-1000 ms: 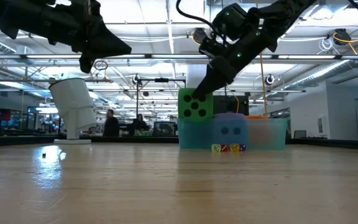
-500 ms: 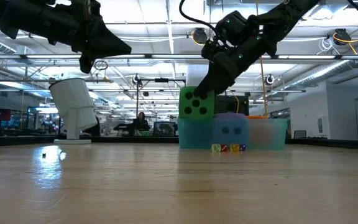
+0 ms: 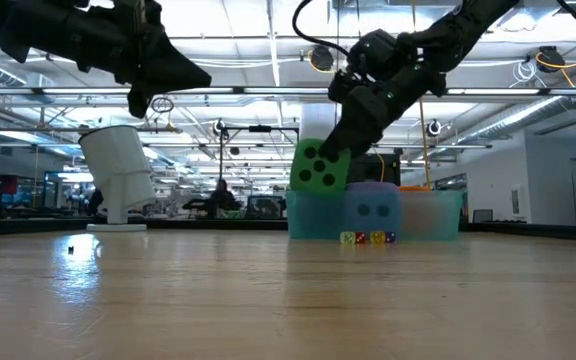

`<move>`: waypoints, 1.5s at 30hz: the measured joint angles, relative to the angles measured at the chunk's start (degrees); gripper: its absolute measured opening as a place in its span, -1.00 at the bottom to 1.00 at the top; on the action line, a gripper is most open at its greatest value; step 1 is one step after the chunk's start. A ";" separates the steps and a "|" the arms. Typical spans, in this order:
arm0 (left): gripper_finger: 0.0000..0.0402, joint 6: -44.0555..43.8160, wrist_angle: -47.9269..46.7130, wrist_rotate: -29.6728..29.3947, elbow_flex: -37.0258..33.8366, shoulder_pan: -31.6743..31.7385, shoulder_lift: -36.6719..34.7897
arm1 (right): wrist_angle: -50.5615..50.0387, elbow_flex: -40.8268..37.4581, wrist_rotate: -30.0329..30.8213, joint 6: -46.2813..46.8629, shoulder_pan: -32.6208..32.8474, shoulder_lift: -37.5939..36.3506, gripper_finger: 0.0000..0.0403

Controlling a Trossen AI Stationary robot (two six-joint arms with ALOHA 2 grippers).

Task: Pick & Place Dice
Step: Put the big green dice into the transparent blue bin

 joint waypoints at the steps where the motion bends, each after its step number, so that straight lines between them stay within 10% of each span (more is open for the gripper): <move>1: -0.89 0.00 -0.14 -0.02 0.00 0.02 0.00 | -0.25 -0.01 -0.07 -0.10 -0.25 0.00 0.94; 25: -0.89 -1.31 -2.92 -0.08 -0.04 -1.25 0.19 | 0.93 -0.11 2.82 -1.50 -1.23 0.13 0.88; 45: -0.98 0.58 3.35 6.22 10.76 7.09 20.40 | -2.72 6.45 9.55 -4.84 4.20 0.28 0.98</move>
